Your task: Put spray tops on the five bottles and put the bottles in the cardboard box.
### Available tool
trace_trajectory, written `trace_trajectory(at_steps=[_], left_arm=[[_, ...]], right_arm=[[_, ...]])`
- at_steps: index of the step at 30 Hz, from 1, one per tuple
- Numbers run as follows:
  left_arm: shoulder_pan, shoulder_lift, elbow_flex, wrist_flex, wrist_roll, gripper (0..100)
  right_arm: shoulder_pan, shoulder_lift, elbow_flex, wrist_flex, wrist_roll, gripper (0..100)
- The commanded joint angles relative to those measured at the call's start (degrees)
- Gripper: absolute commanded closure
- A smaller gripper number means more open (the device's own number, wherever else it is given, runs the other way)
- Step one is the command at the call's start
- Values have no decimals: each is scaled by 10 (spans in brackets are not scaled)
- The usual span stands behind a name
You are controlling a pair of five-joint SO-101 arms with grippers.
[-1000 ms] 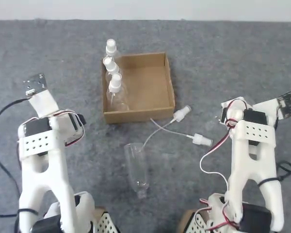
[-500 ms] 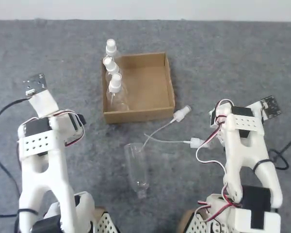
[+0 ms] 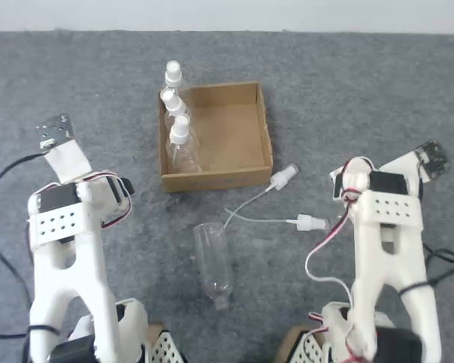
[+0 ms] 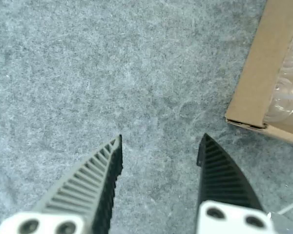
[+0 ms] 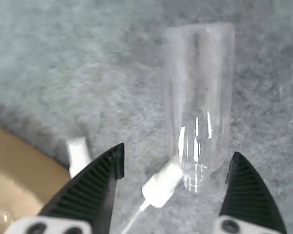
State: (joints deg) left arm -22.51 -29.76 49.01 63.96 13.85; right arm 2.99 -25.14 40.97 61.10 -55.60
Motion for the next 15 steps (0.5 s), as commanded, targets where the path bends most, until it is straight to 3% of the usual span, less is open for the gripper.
trace_trajectory(at_steps=[1,15], left_arm=[[-1,-2,-4,-13,2,765],[-2,-2,20,-57,4,765]], right_arm=[[-10,-88,-38,33,86,739],[-39,-145,-42,93,368,739]])
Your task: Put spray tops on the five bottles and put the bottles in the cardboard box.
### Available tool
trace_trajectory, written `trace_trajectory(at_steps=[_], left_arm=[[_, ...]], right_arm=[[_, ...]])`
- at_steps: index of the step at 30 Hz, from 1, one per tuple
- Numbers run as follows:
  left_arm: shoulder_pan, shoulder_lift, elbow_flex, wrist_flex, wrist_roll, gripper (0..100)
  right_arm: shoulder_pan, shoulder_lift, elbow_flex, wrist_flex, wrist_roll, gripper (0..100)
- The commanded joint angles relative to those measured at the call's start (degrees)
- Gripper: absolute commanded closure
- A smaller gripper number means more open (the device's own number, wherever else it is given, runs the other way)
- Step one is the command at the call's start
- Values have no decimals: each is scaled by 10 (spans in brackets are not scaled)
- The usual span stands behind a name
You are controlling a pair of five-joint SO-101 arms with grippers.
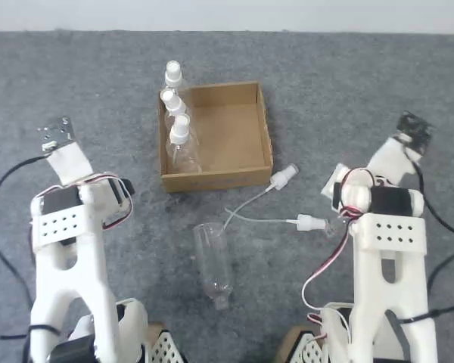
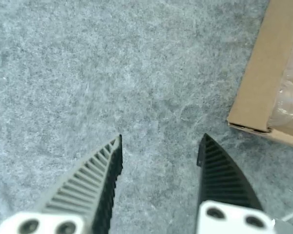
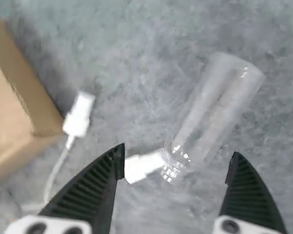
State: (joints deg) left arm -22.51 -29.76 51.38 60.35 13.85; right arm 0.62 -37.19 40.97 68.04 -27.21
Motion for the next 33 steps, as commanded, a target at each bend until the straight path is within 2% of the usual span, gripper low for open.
trace_trajectory(at_steps=[1,4,9,11,23,33], left_arm=[[-2,-2,-4,-21,4,765],[-2,-2,-4,-21,4,765],[-2,-2,-3,-21,4,765],[-2,-2,-3,-21,4,765],[-2,-2,-3,-21,4,765],[-2,-2,-3,-22,3,765]], right_arm=[[-15,-24,-48,35,106,739],[-15,-19,-78,88,181,736],[-10,-20,-104,136,387,738],[-10,-19,-103,137,445,738],[-9,-19,-99,177,752,735],[-9,-19,-98,179,947,735]])
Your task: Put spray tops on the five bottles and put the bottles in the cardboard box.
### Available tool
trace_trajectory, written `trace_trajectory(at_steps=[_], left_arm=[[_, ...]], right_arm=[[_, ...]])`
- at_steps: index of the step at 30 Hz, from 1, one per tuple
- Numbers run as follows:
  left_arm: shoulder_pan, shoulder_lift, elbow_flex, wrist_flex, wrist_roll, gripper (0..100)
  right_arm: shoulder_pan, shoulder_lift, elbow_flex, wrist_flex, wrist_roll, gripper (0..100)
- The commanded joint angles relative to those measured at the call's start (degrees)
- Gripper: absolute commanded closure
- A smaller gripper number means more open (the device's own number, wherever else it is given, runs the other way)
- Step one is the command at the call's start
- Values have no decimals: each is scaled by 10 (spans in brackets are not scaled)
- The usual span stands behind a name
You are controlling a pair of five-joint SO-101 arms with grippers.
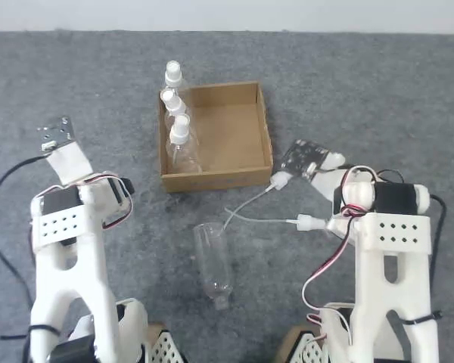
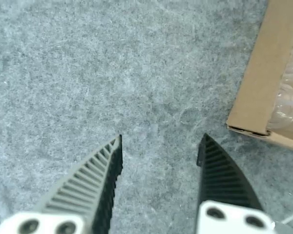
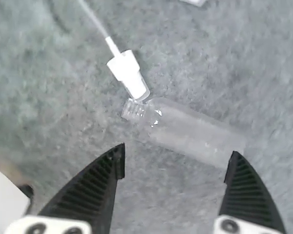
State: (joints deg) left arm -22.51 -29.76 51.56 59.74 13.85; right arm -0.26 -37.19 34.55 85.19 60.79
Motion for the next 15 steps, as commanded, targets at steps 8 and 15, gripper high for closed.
trace_trajectory(at_steps=[8,15], left_arm=[[-2,-2,-5,-16,2,765],[-2,-2,-5,-16,2,765]], right_arm=[[0,-19,31,1,193,735],[10,-19,81,-32,244,735]])
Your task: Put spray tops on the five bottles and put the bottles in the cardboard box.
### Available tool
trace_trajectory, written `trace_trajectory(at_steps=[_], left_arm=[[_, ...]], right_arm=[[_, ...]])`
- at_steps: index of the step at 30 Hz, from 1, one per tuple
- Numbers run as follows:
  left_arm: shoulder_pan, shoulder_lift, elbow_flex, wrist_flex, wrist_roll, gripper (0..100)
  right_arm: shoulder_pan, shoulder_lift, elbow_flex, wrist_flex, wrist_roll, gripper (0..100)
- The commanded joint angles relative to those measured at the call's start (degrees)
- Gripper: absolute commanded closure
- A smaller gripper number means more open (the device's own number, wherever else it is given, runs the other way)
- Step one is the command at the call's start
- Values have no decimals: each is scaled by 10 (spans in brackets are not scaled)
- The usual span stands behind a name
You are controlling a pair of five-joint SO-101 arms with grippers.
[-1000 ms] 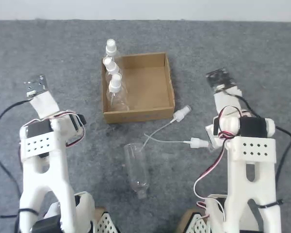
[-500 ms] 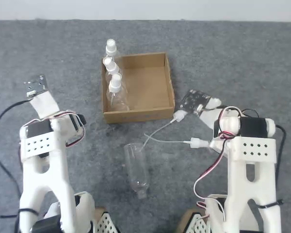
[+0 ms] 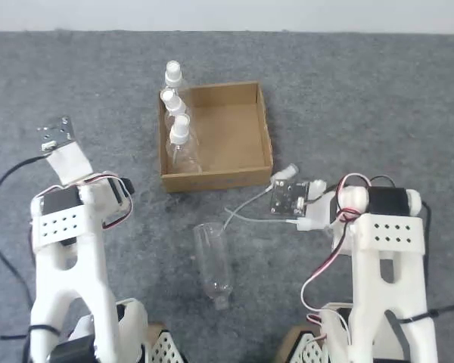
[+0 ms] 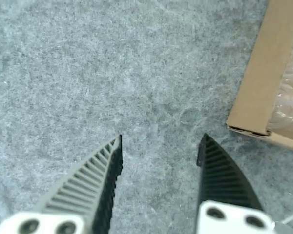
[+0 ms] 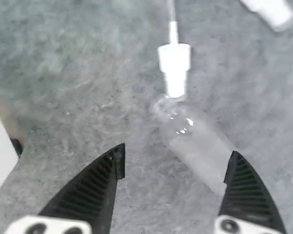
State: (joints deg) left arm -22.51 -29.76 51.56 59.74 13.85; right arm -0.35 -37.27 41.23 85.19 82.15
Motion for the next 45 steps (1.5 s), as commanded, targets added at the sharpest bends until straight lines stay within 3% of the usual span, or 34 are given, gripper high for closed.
trace_trajectory(at_steps=[1,12,21,41,45], left_arm=[[-2,-2,-5,-16,2,765],[-2,-2,-5,-16,2,765],[-1,-1,-4,-16,2,765],[-1,-1,-4,-16,2,765],[-1,-1,-4,-16,2,765]], right_arm=[[17,-18,28,-51,35,735],[57,-18,164,-223,91,735],[57,-17,253,-353,91,738],[62,-18,296,-363,89,740],[76,-22,293,-364,52,786]])
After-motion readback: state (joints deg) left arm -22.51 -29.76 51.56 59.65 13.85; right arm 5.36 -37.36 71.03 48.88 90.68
